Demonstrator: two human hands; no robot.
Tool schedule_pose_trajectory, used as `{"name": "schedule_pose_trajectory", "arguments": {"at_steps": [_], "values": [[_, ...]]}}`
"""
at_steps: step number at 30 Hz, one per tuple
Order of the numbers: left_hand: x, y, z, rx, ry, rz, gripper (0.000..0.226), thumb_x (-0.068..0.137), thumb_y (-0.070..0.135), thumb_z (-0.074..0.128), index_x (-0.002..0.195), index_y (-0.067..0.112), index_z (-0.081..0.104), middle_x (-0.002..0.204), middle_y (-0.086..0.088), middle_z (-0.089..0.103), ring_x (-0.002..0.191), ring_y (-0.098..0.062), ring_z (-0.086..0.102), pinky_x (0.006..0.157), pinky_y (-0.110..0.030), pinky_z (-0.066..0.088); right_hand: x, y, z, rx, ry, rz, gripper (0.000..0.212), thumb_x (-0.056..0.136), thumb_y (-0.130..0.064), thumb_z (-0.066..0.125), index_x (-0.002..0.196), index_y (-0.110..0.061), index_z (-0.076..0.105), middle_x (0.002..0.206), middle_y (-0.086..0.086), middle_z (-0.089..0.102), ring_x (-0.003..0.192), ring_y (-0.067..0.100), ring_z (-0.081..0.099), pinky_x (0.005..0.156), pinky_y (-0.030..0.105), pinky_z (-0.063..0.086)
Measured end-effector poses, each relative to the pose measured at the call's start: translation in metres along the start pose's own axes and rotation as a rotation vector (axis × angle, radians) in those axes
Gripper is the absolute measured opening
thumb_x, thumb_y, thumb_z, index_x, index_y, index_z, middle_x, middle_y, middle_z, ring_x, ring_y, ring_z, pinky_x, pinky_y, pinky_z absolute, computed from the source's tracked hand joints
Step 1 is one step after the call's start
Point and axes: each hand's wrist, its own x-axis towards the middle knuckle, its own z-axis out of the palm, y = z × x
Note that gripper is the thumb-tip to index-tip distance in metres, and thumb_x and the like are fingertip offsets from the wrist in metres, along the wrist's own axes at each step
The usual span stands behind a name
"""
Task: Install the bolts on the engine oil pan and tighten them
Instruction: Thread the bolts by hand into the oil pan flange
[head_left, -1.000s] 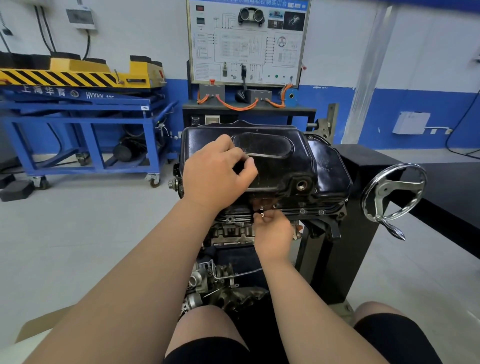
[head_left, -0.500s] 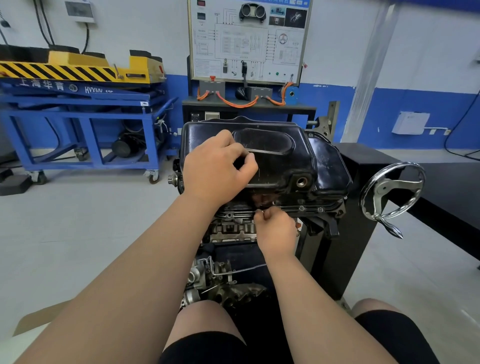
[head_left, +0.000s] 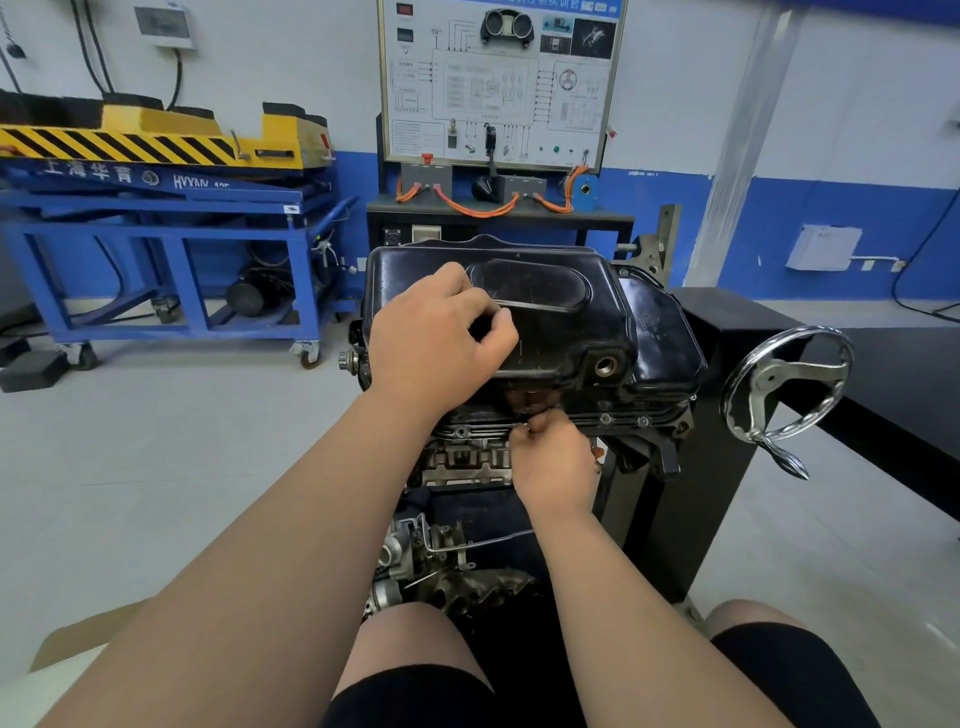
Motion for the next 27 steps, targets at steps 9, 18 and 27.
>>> {"name": "schedule_pose_trajectory", "arguments": {"at_steps": [9, 18, 27], "values": [[0.0004, -0.0011, 0.0007, -0.005, -0.001, -0.004, 0.028, 0.082, 0.034, 0.052, 0.07, 0.02, 0.073, 0.067, 0.006, 0.054, 0.056, -0.011, 0.048, 0.044, -0.017, 0.026, 0.0035, 0.0006, -0.0018, -0.16, -0.024, -0.094, 0.018, 0.09, -0.034, 0.056, 0.092, -0.017, 0.061, 0.075, 0.0, 0.061, 0.074, 0.025, 0.061, 0.057, 0.026, 0.035], [0.0005, -0.0006, 0.0007, 0.004, -0.013, -0.011, 0.029, 0.083, 0.035, 0.052, 0.072, 0.019, 0.074, 0.068, 0.006, 0.054, 0.057, -0.011, 0.048, 0.047, -0.02, 0.032, 0.0052, 0.0022, -0.0025, -0.237, -0.053, -0.108, 0.034, 0.093, -0.046, 0.049, 0.087, -0.014, 0.058, 0.075, 0.002, 0.061, 0.077, 0.028, 0.064, 0.058, 0.029, 0.038], [0.0009, -0.0009, 0.0018, 0.001, 0.004, -0.015, 0.03, 0.082, 0.036, 0.051, 0.071, 0.021, 0.074, 0.067, 0.007, 0.053, 0.057, -0.01, 0.048, 0.047, -0.019, 0.03, 0.0035, 0.003, -0.0012, -0.178, -0.061, -0.096, 0.03, 0.094, -0.043, 0.048, 0.083, -0.017, 0.056, 0.07, -0.001, 0.055, 0.076, 0.028, 0.063, 0.059, 0.029, 0.04]]}}
